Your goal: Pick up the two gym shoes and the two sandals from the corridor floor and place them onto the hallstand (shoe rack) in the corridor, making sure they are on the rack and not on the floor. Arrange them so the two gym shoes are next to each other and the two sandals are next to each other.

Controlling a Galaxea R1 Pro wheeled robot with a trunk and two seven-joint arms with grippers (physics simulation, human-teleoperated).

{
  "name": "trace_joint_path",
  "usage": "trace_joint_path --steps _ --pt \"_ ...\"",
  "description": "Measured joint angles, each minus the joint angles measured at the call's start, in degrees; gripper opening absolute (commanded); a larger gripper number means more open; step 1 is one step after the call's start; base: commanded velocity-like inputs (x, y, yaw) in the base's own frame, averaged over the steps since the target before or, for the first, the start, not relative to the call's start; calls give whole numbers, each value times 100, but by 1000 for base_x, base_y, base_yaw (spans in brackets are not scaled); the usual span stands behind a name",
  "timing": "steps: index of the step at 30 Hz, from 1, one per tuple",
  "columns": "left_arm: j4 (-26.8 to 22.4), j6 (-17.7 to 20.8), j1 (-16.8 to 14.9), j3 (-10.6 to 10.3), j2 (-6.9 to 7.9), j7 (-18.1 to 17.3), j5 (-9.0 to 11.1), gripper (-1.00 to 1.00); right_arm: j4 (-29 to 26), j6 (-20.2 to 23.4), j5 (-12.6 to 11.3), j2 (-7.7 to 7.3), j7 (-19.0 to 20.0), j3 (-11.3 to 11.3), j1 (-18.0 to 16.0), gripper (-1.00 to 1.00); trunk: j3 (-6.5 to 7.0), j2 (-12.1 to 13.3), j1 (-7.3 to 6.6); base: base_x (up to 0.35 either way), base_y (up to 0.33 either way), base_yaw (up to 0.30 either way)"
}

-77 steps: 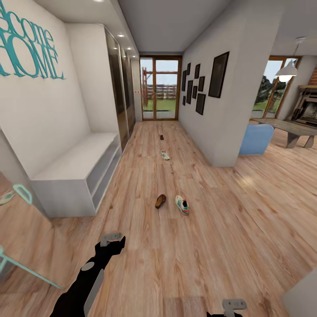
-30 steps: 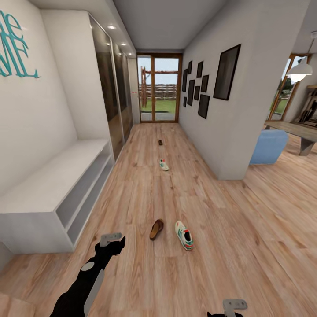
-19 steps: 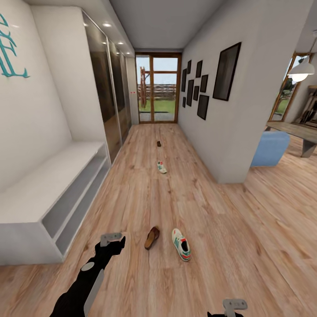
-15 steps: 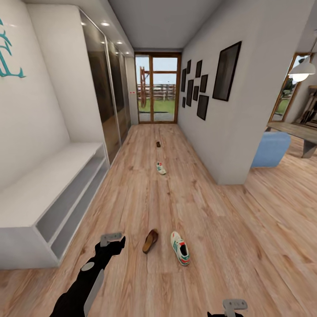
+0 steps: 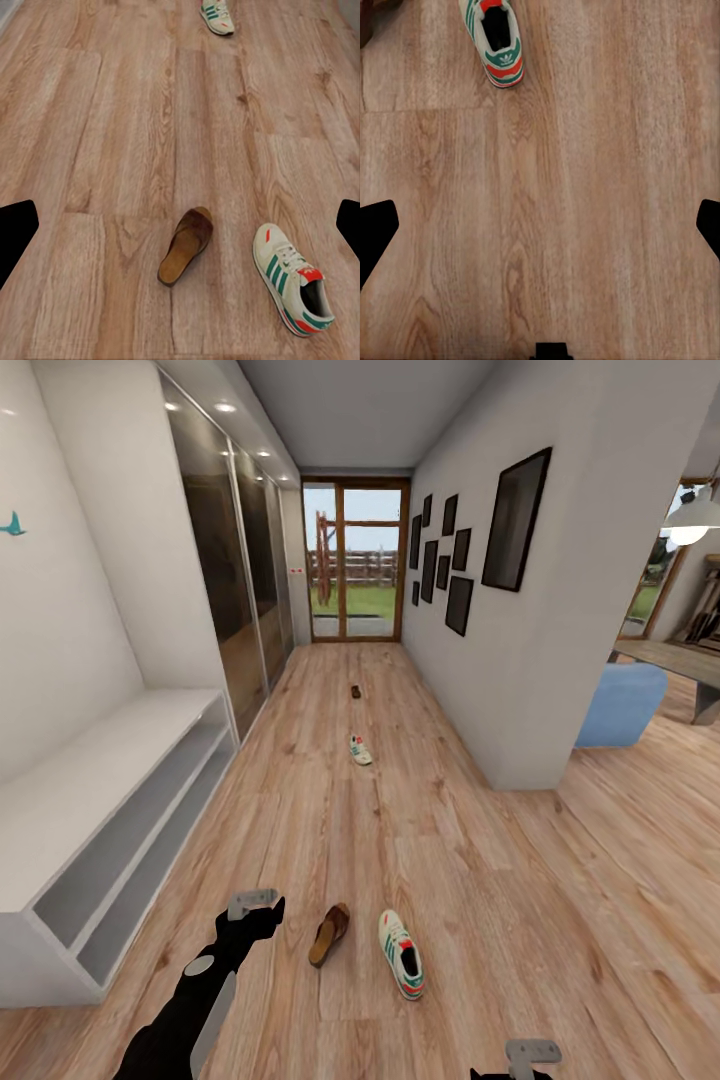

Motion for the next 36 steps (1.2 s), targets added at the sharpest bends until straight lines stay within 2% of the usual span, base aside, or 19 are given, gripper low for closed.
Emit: trace_joint_path --steps 6,12,15,19,20,22,26,36 --pt "-38 -2 0 -37 -1 -1 -9 100 1 -13 -19 -11 -7 -15 0 100 0 0 1 28 -7 0" --pt "-49 1 1 -374 -5 2 -9 100 -61 18 -24 -37 -4 -22 -6 100 0 0 1 3 -1 0" --pt "-48 1 1 -471 -1 4 -10 100 -406 224 -14 -41 -8 -25 -16 100 -53 -119 66 0 0 0" --pt "-127 4 -4 -517 10 5 -16 100 -1089 967 -9 -37 -9 -27 -25 100 -125 -279 154 0 0 0" --pt "-250 8 -6 -522 16 6 -17 100 -1417 1295 -9 -36 -7 -27 -28 100 -143 -320 176 0 0 0" --pt "-525 15 -7 -531 18 10 -17 100 -1821 1574 -9 -35 -2 -28 -32 100 -178 -400 220 0 0 0" --pt "-680 18 -7 -535 15 10 -22 100 -2126 1687 -35 -36 20 -24 -29 100 -251 -560 308 0 0 0" --pt "-738 19 -2 -541 27 13 -38 100 -2208 1715 -43 -29 22 -26 -25 100 -432 -961 528 0 0 0"
